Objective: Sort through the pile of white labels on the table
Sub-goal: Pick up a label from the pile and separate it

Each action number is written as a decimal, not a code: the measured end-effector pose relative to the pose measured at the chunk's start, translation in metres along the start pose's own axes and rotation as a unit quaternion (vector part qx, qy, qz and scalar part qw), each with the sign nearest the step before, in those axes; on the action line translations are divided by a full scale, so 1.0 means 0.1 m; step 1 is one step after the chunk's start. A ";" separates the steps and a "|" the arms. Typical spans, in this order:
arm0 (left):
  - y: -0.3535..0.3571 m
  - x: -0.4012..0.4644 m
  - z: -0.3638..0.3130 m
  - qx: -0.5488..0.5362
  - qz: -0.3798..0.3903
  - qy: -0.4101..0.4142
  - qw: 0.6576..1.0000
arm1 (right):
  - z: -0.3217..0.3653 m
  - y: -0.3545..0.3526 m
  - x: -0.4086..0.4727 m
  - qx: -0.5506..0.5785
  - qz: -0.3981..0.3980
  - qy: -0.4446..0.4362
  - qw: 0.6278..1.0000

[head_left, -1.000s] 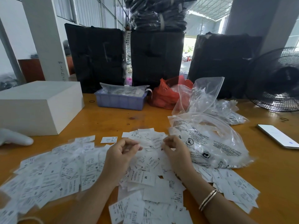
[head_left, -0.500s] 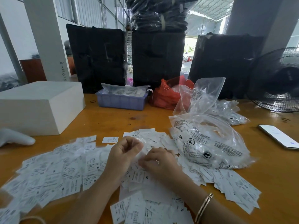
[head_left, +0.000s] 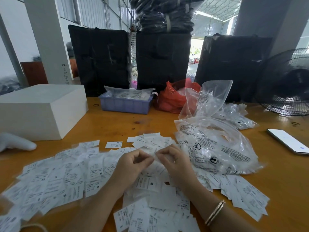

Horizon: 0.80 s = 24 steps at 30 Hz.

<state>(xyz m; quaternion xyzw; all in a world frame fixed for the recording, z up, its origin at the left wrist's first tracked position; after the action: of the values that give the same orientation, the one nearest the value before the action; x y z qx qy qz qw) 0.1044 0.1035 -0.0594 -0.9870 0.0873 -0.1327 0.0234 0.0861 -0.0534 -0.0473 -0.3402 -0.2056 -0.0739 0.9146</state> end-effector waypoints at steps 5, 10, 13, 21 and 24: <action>-0.06 0.01 -0.04 -0.084 -0.075 -0.023 0.993 | -0.10 -0.04 0.00 0.250 -0.032 0.114 0.961; -0.06 0.02 -0.03 -0.105 -0.083 -0.041 0.990 | -0.14 -0.09 0.01 0.400 -0.060 0.151 0.902; -0.05 0.01 -0.02 -0.108 -0.078 -0.045 0.990 | -0.11 -0.05 -0.01 0.377 -0.054 0.145 0.913; -0.05 0.04 0.00 -0.083 -0.097 -0.046 0.991 | -0.09 -0.04 -0.02 0.315 -0.088 0.135 0.935; -0.06 0.04 0.01 -0.078 -0.099 -0.043 0.991 | -0.12 -0.05 -0.01 0.321 -0.086 0.139 0.933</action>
<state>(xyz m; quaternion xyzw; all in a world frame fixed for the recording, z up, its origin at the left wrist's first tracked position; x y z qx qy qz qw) 0.1096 0.1084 -0.0591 -0.9945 -0.0015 -0.0841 -0.0628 0.0872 -0.0648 -0.0529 0.0040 -0.1181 -0.1288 0.9846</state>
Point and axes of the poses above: each hand's wrist, its own x-axis towards the middle knuckle, its own y-axis out of the palm, z = x × y, the point moved 3 cm from there along x, towards the middle knuckle, and after that the axes turned 15 degrees about -x, right-handed, at the moved point
